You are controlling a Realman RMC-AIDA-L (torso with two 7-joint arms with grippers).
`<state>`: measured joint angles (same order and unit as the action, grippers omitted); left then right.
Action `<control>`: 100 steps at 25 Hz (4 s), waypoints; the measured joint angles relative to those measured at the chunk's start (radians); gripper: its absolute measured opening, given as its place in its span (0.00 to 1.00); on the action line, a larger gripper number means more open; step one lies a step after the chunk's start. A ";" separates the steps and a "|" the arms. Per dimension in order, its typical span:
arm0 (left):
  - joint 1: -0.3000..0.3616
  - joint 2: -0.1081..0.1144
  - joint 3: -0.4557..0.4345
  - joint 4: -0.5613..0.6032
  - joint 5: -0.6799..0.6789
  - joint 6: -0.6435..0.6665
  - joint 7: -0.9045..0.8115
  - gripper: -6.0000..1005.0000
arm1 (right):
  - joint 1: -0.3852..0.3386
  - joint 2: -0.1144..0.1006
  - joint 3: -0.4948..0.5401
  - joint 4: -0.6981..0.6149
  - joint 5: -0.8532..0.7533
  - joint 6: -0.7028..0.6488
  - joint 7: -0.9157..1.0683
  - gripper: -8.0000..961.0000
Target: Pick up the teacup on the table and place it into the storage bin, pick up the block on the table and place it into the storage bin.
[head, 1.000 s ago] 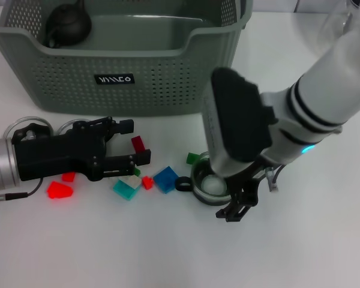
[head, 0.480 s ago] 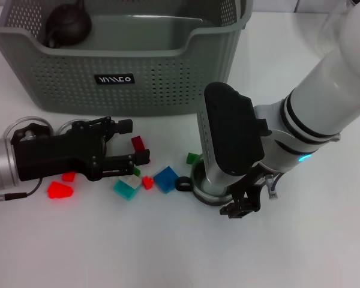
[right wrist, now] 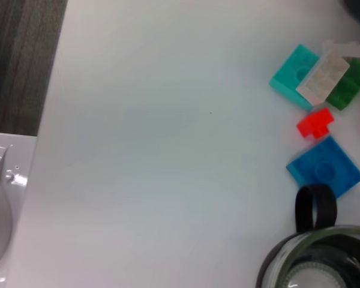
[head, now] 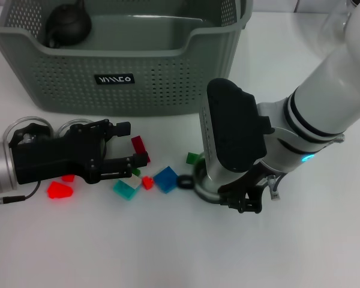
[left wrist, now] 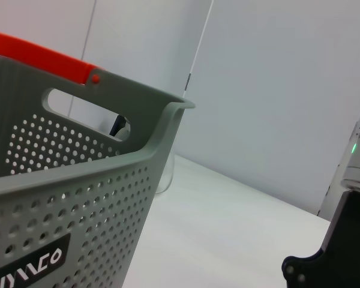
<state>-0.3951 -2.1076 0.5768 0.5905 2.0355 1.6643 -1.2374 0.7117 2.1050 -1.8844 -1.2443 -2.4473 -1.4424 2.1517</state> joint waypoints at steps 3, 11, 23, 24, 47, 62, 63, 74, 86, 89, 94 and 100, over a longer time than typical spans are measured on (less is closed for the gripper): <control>0.001 0.000 0.000 0.000 0.000 0.000 0.004 0.83 | 0.000 0.000 0.012 -0.013 0.001 -0.024 0.002 0.22; 0.006 0.000 0.000 0.001 0.000 0.000 0.007 0.83 | -0.003 -0.004 0.140 -0.087 0.002 -0.155 -0.010 0.07; 0.013 0.006 0.000 0.005 0.003 0.000 0.015 0.83 | 0.163 -0.008 0.736 -0.196 0.302 -0.520 -0.128 0.07; 0.013 0.006 0.000 0.004 0.003 0.000 0.018 0.83 | 0.180 -0.008 0.775 -0.195 0.320 -0.525 -0.139 0.07; -0.023 0.001 0.000 0.004 0.000 -0.009 0.023 0.82 | 0.526 -0.012 0.725 0.557 0.108 0.598 -0.230 0.09; -0.035 -0.002 0.009 0.002 0.000 0.000 0.031 0.82 | 0.534 0.004 0.450 0.770 0.105 0.958 -0.280 0.10; -0.034 -0.002 0.009 0.002 0.000 0.000 0.033 0.82 | 0.534 0.004 0.439 0.777 0.104 0.959 -0.280 0.10; -0.030 -0.003 0.008 0.002 0.000 0.004 0.035 0.82 | 0.519 0.006 0.405 0.794 0.107 0.964 -0.272 0.10; -0.030 -0.003 0.008 0.002 0.000 0.005 0.035 0.82 | 0.494 0.007 0.395 0.784 0.108 0.965 -0.257 0.11; -0.029 -0.003 0.009 0.002 0.000 0.005 0.035 0.82 | 0.494 0.007 0.401 0.783 0.108 0.963 -0.253 0.11; -0.028 -0.003 0.009 0.002 0.000 0.010 0.035 0.82 | 0.491 0.006 0.401 0.782 0.108 0.964 -0.232 0.12; -0.026 -0.003 0.007 0.001 0.004 0.014 0.035 0.82 | 0.478 0.004 0.399 0.754 0.106 0.962 -0.206 0.31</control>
<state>-0.4210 -2.1108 0.5840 0.5920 2.0391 1.6784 -1.2026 1.1899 2.1089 -1.4850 -0.4905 -2.3409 -0.4807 1.9454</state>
